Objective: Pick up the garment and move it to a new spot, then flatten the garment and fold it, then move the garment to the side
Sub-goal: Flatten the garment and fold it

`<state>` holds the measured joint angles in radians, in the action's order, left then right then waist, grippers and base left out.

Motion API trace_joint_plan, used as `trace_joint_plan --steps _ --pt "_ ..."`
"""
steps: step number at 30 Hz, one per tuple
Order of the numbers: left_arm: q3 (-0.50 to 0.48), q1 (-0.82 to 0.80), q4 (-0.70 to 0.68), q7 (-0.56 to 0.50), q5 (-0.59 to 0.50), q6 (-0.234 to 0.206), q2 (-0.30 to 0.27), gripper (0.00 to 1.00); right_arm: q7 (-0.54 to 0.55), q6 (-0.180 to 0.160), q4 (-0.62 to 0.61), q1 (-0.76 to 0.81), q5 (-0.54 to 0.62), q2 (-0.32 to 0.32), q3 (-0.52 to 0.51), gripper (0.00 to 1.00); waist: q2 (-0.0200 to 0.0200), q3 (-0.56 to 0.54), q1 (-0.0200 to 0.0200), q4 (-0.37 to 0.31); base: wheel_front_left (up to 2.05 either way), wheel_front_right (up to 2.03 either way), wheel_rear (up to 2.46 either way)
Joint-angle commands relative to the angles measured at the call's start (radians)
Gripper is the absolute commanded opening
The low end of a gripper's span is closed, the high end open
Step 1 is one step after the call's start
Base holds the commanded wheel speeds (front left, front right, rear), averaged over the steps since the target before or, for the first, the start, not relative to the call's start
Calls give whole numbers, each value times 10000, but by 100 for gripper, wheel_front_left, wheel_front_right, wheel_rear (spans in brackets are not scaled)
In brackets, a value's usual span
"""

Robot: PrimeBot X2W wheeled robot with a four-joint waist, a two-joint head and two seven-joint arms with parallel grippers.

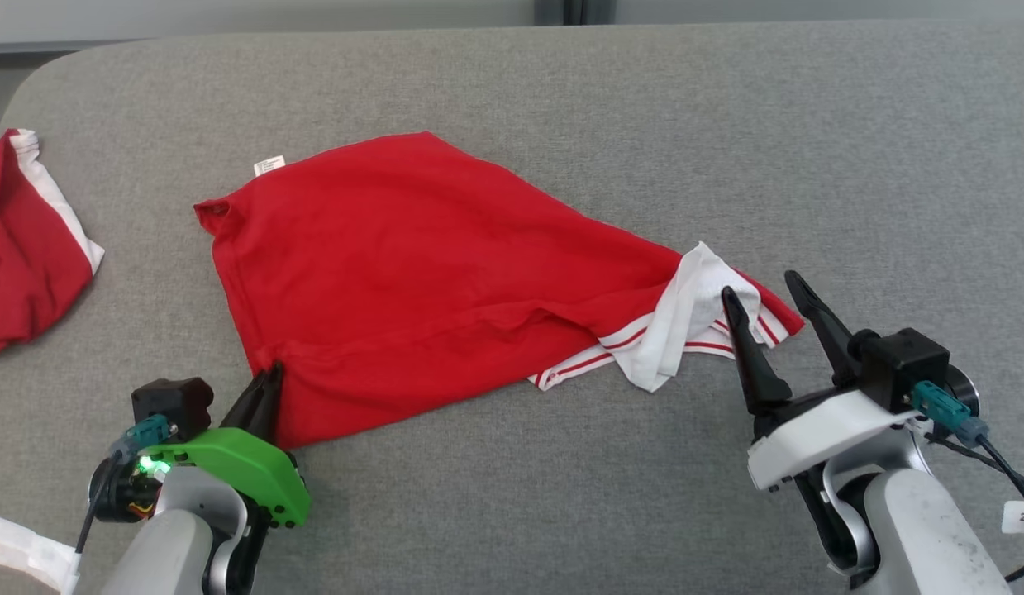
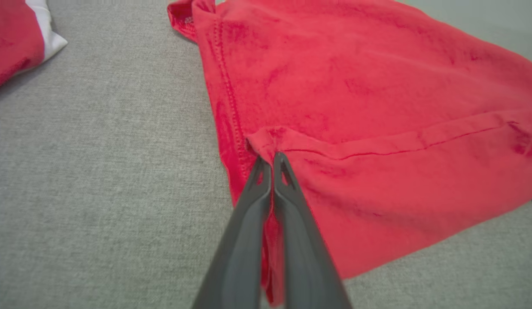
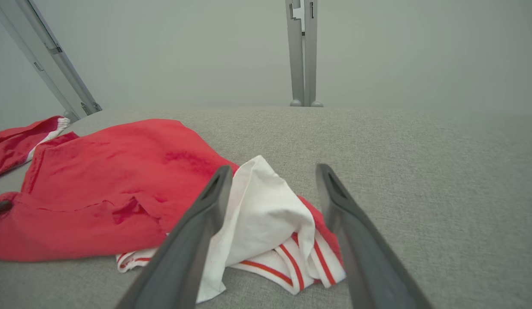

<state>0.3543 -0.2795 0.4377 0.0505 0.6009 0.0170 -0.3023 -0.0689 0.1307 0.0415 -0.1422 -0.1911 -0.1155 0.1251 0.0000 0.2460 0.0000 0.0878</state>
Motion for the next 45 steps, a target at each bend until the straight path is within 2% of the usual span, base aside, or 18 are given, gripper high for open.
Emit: trace_joint_plan --steps 1,12,13,15,20,23,29,33,41,45 --pt "24 -205 -68 100 -145 -35 22 0 57 1 131 -300 -68 -70 104 100 0 282 0 290 0 0 0" --pt "354 -545 -247 432 -337 22 265 0 879 1 1872 -1695 -16 -337 547 100 0 686 0 785 0 0 0" --pt "356 -560 -275 479 -342 23 262 0 910 1 1958 -1747 -2 -324 519 71 0 694 0 801 0 0 0" --pt "344 -589 -344 623 -398 -13 221 0 896 1 2023 -1768 128 -343 468 0 0 701 0 805 0 0 0" --pt "243 -611 -726 1013 -518 -181 119 0 866 1 1887 -1705 172 -370 283 0 0 684 0 723 0 0 0" --pt "22 -624 -1438 1508 -741 -472 -31 0 318 1 1250 -1695 43 -461 20 0 0 507 0 564 0 0 0" --pt "-499 -629 -3675 1907 -1520 -1268 -626 0 -402 1 -299 -2034 -99 -720 -691 0 0 -14 0 34 0 0 0" --pt "-792 -851 -5344 1862 -1979 -1651 -1087 0 -567 1 -1618 -2415 -80 -918 -1101 0 0 -353 0 -320 0 0 0" --pt "-1321 -2423 -8046 1104 -2739 -1942 -1958 0 116 1 -4455 -4067 206 -1717 -2273 0 0 -758 0 -811 0 0 0" --pt "-1463 -3337 -8670 607 -2780 -1857 -2180 0 819 1 -5021 -4995 -42 -2307 -2673 0 0 -785 0 -945 0 0 0"
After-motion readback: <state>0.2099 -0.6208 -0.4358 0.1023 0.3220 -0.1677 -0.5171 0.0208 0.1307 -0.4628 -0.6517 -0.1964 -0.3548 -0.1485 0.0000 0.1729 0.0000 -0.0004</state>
